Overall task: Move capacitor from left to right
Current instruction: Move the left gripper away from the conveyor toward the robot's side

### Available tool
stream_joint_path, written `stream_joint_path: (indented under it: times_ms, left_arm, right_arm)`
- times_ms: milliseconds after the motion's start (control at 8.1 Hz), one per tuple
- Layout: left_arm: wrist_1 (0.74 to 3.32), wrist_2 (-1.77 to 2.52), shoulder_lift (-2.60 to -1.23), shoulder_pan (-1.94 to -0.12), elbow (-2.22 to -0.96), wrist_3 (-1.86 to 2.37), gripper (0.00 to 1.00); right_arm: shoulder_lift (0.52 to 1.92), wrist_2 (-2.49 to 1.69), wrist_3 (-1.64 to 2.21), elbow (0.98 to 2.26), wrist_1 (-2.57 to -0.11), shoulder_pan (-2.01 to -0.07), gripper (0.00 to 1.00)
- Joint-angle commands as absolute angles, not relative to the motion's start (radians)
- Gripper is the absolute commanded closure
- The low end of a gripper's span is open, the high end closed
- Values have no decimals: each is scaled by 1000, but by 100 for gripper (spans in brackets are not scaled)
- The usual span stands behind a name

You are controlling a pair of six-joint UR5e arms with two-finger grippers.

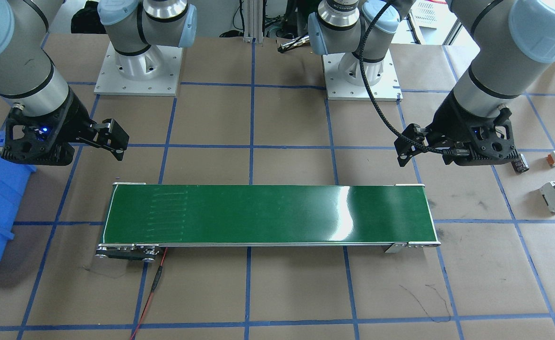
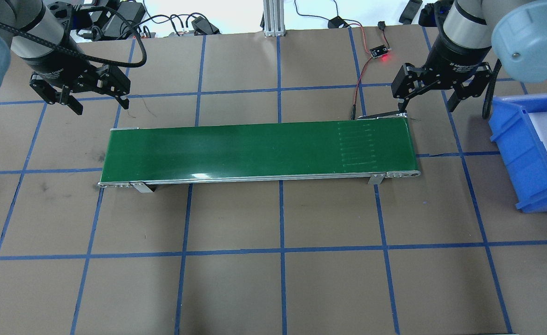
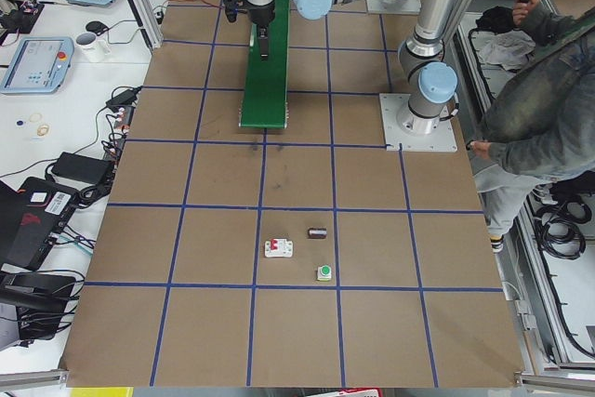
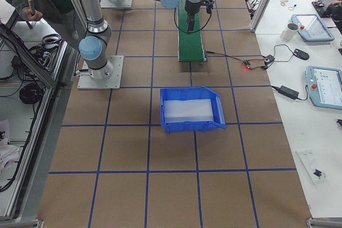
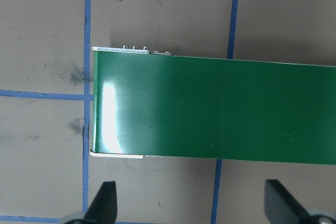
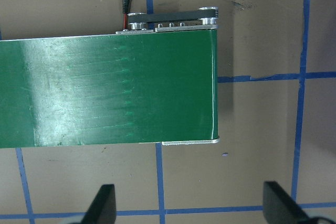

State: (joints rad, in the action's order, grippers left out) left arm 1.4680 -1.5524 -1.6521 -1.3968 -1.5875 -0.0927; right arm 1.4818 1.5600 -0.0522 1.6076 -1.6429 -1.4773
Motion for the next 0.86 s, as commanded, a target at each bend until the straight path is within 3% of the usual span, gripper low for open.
stream_joint_path:
  times_ms: [0, 247, 741]
  left_arm:
    - [1468, -1554, -1652, -1387, -1589, -95, 0]
    - [1466, -1555, -1652, -1355, -1595, -83, 0]
    - [1483, -1522, -1649, -1126, -1598, -95, 0]
  right_arm:
    - [1482, 1560, -52, 1608, -1643, -1477, 0]
    - [1482, 1560, -52, 1608, -1643, -1477, 0]
    - [1482, 1560, -52, 1608, -1643, -1477, 0]
